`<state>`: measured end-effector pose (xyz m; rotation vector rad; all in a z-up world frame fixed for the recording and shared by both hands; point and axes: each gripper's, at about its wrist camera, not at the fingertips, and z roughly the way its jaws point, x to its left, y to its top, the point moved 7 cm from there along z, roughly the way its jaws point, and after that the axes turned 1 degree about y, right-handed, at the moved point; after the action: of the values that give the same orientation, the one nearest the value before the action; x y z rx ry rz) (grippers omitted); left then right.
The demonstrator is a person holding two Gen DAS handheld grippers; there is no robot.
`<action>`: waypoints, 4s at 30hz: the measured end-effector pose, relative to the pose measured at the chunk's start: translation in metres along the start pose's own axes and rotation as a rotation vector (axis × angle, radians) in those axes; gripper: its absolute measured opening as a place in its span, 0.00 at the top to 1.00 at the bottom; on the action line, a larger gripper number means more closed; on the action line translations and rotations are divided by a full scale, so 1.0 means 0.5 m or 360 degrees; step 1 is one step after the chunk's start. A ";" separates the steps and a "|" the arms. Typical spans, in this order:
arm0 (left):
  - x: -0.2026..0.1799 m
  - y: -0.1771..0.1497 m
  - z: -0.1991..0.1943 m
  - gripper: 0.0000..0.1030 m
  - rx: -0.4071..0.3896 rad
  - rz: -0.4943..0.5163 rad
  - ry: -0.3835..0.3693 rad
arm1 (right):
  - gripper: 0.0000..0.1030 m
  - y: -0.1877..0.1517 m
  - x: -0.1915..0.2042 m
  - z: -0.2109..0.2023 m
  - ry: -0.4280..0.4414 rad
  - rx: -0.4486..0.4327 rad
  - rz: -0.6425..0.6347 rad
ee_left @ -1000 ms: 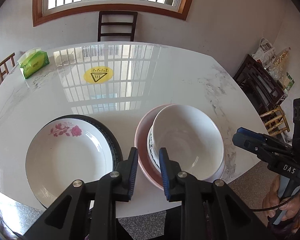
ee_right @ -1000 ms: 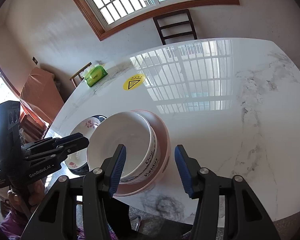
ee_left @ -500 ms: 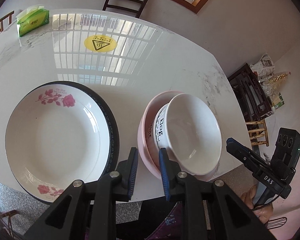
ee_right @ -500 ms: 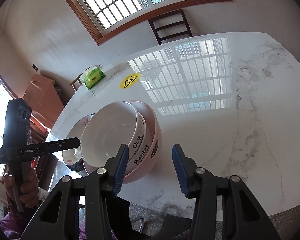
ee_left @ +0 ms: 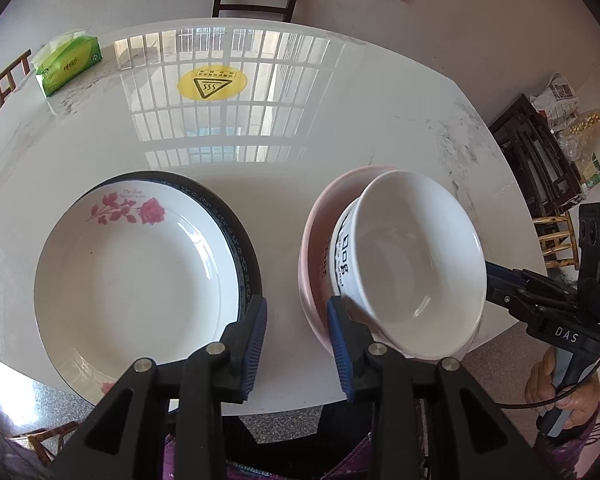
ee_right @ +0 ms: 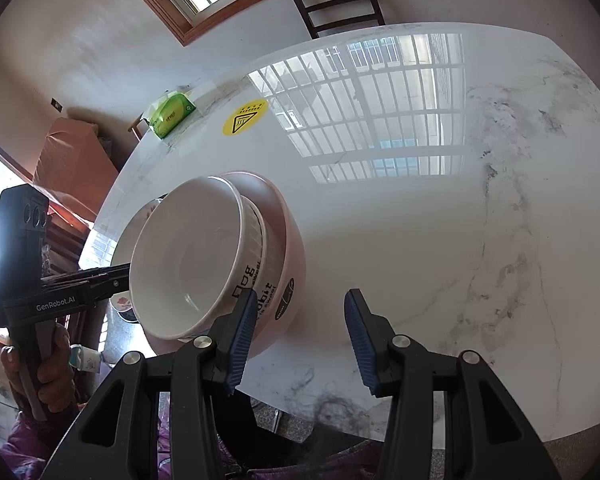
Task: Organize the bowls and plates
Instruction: 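Move both grippers to the pink bowl rim and close on it, then lift the pink bowl with its nested bowls using both grippers, then carry the bowl stack over the flowered plate stack and lower it on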
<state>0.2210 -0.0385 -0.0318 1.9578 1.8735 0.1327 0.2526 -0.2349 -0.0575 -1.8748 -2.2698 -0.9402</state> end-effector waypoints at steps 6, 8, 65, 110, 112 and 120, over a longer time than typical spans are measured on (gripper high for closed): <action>0.011 0.000 0.004 0.57 0.0016 0.0015 0.0084 | 0.63 0.005 0.000 0.004 -0.0034 0.0088 0.0013; 0.018 0.002 0.009 0.57 0.0023 -0.0030 0.0050 | 0.63 0.008 -0.005 0.007 -0.0034 0.0122 0.0052; -0.012 0.015 0.016 0.91 -0.0075 -0.0212 -0.0037 | 0.83 0.029 0.008 0.023 -0.0015 0.0308 0.0007; 0.040 0.016 -0.088 0.91 -0.0227 -0.0284 0.0064 | 0.83 0.038 0.091 0.016 0.0104 0.0273 -0.0038; 0.048 0.015 -0.096 0.91 -0.0236 -0.0299 0.0070 | 0.82 0.041 0.100 0.018 0.0111 0.0274 -0.0052; 0.092 0.014 -0.122 0.91 -0.0261 -0.0345 0.0104 | 0.82 0.053 0.142 0.027 0.0140 0.0287 -0.0094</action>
<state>0.2095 0.0206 0.0160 1.6498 2.0335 0.2791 0.2622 -0.1641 -0.0285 -1.6694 -2.2847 -0.7781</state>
